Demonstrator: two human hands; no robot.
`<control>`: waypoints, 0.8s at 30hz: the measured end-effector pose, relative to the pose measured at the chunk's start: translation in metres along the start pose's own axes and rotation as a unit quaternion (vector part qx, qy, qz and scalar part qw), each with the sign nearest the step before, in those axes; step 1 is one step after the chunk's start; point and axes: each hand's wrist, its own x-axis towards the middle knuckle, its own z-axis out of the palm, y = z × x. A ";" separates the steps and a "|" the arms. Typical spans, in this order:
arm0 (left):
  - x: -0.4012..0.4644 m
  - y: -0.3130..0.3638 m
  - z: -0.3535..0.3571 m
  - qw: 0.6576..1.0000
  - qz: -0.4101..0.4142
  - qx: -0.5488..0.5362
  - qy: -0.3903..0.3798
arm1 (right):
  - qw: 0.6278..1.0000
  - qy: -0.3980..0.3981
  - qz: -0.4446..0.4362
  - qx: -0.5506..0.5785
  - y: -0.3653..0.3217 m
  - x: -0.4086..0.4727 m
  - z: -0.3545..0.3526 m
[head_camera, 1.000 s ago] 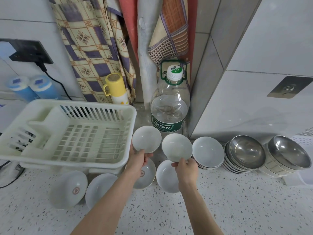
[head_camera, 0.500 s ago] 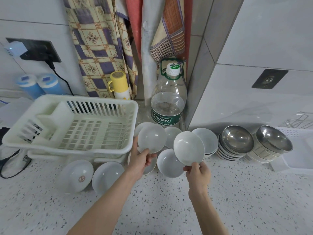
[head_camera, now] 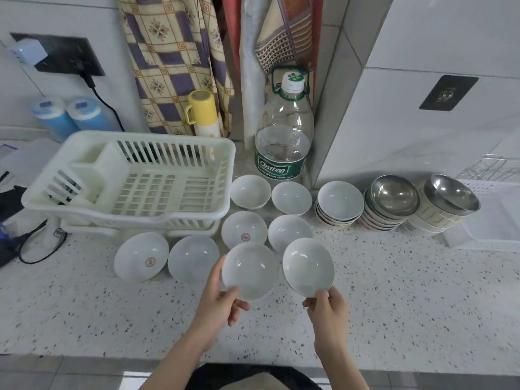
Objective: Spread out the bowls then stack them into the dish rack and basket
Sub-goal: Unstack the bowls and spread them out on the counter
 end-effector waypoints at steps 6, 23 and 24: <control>-0.018 -0.025 -0.004 0.999 -0.015 0.027 0.030 | 0.996 -0.024 -0.009 -0.081 0.023 -0.016 -0.005; -0.006 -0.035 -0.005 0.997 -0.028 0.028 0.059 | 0.989 -0.032 0.034 -0.137 0.033 -0.005 -0.002; -0.006 -0.035 -0.005 0.997 -0.029 0.026 0.062 | 0.989 -0.033 0.034 -0.138 0.033 -0.004 -0.001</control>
